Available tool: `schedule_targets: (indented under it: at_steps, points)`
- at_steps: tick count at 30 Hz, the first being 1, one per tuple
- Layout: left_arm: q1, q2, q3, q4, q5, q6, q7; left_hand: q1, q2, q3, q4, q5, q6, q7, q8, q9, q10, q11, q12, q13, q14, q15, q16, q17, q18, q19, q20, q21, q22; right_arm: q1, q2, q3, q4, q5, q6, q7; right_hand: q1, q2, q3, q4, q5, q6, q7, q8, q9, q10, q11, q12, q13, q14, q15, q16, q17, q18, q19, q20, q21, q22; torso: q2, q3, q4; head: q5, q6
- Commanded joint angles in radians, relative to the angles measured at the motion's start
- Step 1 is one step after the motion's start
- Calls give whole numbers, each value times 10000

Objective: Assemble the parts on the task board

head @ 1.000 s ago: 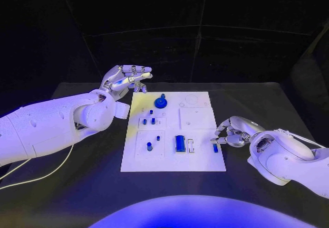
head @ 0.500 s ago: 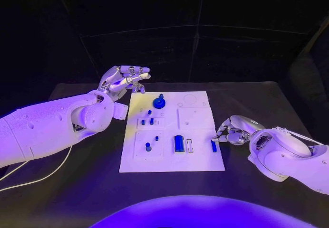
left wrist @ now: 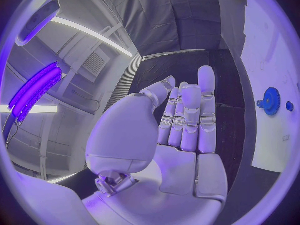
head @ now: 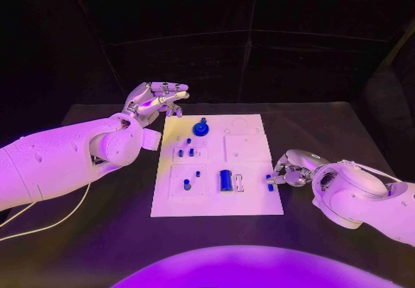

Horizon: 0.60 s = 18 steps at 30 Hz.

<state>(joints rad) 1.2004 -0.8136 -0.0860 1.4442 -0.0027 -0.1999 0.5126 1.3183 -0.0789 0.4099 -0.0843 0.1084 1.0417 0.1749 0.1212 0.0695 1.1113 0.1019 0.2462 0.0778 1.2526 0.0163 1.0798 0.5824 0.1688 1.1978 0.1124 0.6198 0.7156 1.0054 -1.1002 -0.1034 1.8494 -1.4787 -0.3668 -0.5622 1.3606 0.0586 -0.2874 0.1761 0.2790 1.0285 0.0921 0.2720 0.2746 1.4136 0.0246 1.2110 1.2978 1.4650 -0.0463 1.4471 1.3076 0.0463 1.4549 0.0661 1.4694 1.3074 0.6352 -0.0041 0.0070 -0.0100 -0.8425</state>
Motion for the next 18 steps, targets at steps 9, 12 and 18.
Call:
schedule_targets:
  at_steps: [9,12,18]
  points:
    - [16,17,-3,-6,22,113,20,24,37,-59,-8,-25,-32,-8,69,-6,-66,-18,42,-17,-81,-18,-32,-10,140,14,13,-65,-14,-217,125,-2,29,-234,561,-68,212,54,-73,-99,88,262,-80,-84,12,149,-190,-24,6,642,-116,56,387,-81,77,-76,62,1297,4,-5,3,-5,-6]
    - [16,15,-5,-8,22,118,19,24,37,-59,-8,-25,-32,-8,69,-6,-66,-18,42,-17,-81,-18,-32,-10,140,14,13,-65,-14,-278,219,-2,-3,-372,605,-62,465,48,-31,-262,91,356,-119,-113,30,149,-229,-34,7,646,-152,68,413,-84,85,-110,68,1309,-3,-5,1,7,-15]
    - [15,3,-7,3,22,129,20,24,37,-59,-8,-25,-32,-8,69,-6,-66,-18,42,-17,-81,-18,-32,-10,140,14,13,-65,-14,-352,370,-1,-119,-834,817,-48,900,36,76,-561,19,459,-152,-191,47,142,-268,-68,-1,647,-192,75,435,-81,72,-155,55,1298,-6,-16,5,8,-21]
